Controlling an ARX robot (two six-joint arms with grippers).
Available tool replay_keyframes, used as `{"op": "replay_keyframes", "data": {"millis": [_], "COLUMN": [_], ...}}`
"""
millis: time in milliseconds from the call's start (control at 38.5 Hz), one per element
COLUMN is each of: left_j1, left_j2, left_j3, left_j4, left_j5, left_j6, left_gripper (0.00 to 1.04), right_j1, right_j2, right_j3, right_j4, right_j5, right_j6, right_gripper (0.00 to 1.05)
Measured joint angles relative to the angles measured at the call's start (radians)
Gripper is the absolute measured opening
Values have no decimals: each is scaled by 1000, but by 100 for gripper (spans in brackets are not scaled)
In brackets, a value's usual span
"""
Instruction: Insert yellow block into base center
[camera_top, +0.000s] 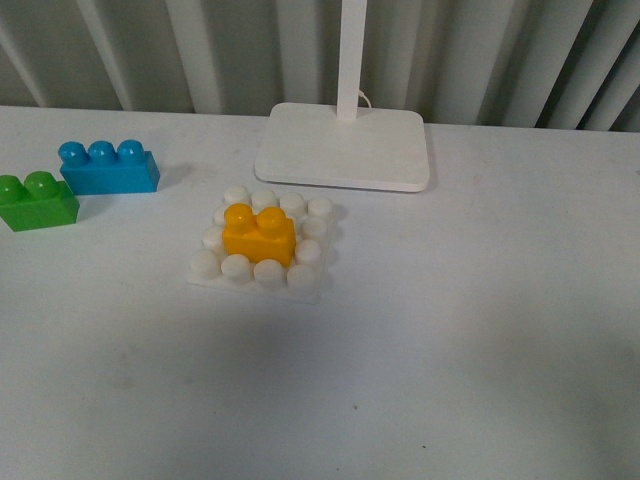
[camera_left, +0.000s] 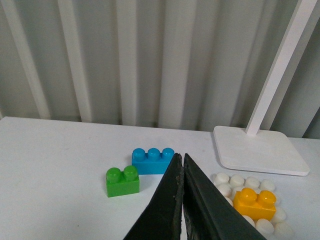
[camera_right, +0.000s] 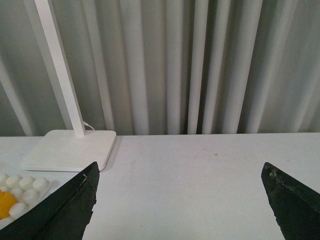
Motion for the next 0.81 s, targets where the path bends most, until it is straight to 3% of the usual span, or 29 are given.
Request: {"op": "replay_keyframes", "data": {"millis": [702,806], "left_j1": [0,0], "left_j2": [-257,-387], "left_j3": [0,0], "left_j4": [-253,-415], "left_j5": [0,2], "left_j6": [0,0], "left_gripper": [4,4], "right_j1": [0,0], "right_j2": [0,0], "right_j3": [0,0], "right_j4": [0,0], "right_j5": [0,0], "right_j6": [0,0], "right_gripper": [95,95]}}
